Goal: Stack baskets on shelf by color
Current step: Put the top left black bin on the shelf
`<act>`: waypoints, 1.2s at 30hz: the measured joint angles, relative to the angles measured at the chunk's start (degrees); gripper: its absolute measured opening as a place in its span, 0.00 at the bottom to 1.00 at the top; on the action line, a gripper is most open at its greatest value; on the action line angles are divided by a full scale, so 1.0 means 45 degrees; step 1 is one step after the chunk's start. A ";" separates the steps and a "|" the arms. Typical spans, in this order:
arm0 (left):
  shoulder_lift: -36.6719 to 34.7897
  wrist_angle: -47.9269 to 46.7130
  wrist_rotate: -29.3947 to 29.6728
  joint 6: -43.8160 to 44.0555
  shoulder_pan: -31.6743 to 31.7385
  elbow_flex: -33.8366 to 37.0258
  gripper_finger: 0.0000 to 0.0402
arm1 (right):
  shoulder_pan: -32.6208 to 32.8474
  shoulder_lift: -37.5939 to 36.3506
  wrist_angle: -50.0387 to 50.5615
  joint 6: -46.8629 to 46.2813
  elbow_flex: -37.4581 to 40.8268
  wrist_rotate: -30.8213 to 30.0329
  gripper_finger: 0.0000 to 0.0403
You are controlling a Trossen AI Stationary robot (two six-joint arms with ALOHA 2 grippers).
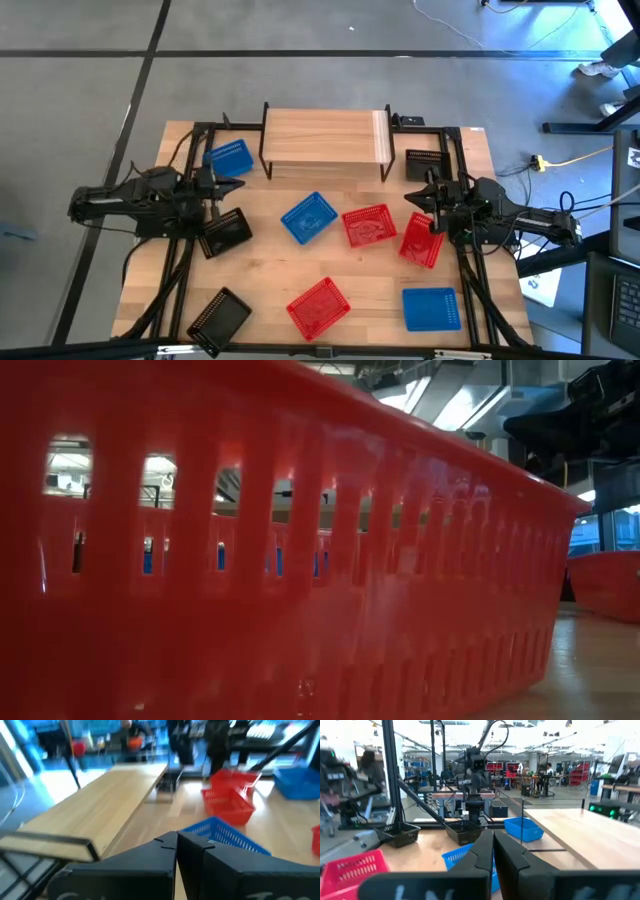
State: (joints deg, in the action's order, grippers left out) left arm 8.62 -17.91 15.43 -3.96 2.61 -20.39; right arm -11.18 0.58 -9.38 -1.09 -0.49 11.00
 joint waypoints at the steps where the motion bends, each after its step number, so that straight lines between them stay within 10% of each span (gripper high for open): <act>1: 0.0482 -0.0595 0.0035 0.0188 -0.0002 -0.0491 0.00 | 0.0000 0.0000 0.0015 0.0105 0.0000 0.0000 0.04; 16: 0.9079 -1.0577 -0.0467 0.6772 0.0000 -0.8181 0.00 | 0.0000 0.0000 0.0163 0.0307 0.0000 0.0005 0.04; 24: 1.0650 -1.1421 -0.4198 0.9546 -0.0018 -0.8264 0.00 | 0.0000 0.0000 0.0158 0.0307 0.0000 0.0005 0.04; 36: 1.1120 -1.1428 -0.5937 0.9718 -0.0024 -0.8191 0.00 | -0.0003 0.0000 0.0148 0.0351 0.0000 0.0010 0.04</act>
State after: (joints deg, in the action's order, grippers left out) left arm 58.66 -69.33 -11.28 39.77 2.50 -57.25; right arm -11.19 0.58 -8.71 0.49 -0.49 11.05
